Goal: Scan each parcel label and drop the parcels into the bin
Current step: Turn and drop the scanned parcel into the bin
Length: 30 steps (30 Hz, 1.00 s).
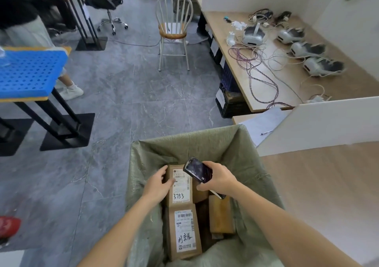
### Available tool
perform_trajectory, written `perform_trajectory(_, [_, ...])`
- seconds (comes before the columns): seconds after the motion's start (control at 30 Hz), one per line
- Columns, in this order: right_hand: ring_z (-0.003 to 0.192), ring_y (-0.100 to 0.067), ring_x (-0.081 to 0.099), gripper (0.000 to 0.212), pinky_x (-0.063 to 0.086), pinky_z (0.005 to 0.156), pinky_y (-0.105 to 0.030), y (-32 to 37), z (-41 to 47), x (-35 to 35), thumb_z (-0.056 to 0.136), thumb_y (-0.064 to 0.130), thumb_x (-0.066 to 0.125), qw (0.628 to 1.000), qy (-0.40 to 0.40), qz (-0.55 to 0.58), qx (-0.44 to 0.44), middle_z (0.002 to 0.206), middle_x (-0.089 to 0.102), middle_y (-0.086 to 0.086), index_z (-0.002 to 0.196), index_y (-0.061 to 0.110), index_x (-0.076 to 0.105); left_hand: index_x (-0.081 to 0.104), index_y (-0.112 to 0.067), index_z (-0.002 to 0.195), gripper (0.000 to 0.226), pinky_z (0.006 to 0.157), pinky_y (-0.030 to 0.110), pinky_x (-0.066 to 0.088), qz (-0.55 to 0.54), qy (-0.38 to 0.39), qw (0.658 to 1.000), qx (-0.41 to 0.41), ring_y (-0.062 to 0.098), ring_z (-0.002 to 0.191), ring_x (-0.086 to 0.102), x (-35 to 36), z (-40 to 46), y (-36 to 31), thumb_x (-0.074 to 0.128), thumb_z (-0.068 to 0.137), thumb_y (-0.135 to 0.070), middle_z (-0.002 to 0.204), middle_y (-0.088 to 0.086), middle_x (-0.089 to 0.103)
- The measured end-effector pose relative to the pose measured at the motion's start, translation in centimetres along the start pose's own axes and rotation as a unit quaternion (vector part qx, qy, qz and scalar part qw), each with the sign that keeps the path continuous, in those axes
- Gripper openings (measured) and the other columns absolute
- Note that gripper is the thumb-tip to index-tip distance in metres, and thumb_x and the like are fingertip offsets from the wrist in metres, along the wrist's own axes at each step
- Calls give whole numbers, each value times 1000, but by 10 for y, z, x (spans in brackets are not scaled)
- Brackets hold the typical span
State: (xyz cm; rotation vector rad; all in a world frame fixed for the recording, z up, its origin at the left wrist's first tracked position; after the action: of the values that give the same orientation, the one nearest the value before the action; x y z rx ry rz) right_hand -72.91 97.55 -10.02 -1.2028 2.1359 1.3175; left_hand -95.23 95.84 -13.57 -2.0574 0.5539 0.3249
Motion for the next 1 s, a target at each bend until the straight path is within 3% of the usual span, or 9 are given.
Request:
perform_trajectory(0.1, [120,-15,57,94,53,100,-36,-5,-35,-36,73,43,88,999,-36,2,5,137,59,6,153,25,42,31,-31,154,70,113,46,38,70,2,996,61,19,140,40,-1,-16,-42,64,93,-42,155,-2,40])
perform_trajectory(0.2, [119,-18,57,88,54,98,-35,-14,-82,-80,73,45,86,997,-75,-5,14,133,59,6,149,28,44,29,-34,154,68,114,44,36,117,9,985,127,19,144,35,10,-39,-97,59,94,-47,159,-5,34])
perform_trajectory(0.37, [91,-17,64,59,59,80,-45,-44,-192,-167,57,49,80,982,-186,-11,42,96,67,9,110,33,61,26,-35,155,68,111,44,38,184,9,952,243,20,141,38,52,-105,-199,54,96,-53,157,-6,35])
perform_trajectory(0.57, [91,-12,61,53,43,63,-26,-91,-375,-229,64,42,82,949,-300,-19,95,96,65,16,112,39,59,28,-35,154,73,112,44,38,222,39,904,362,19,143,35,126,-232,-296,50,92,-65,159,-9,31])
perform_trajectory(0.7, [92,-12,63,56,53,74,-31,-133,-510,-233,60,44,80,919,-367,-11,145,97,66,15,112,38,60,27,-34,155,76,115,45,31,247,48,865,434,16,146,30,187,-334,-331,46,91,-69,160,-7,30])
perform_trajectory(0.87, [90,-13,63,51,46,64,-27,-181,-674,-208,61,43,81,876,-438,4,203,95,66,14,108,36,61,26,-35,155,73,111,41,35,255,93,821,502,15,144,32,269,-466,-340,49,93,-64,159,-10,32])
perform_trajectory(1.0, [90,-16,62,48,43,66,-27,-217,-802,-171,65,39,83,834,-489,16,254,97,67,12,108,35,62,25,-35,156,74,109,39,36,256,151,787,540,17,143,35,345,-569,-332,49,93,-64,161,-9,28])
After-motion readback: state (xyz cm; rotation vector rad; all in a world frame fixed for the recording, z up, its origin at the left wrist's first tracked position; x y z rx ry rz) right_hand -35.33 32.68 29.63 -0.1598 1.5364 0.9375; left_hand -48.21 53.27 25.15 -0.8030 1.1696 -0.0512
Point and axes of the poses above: each hand's wrist, its own z-axis towards the middle knuckle, its own x-axis out of the palm, y = z × x, the point moved 8 cm from there along z, towards the middle knuckle
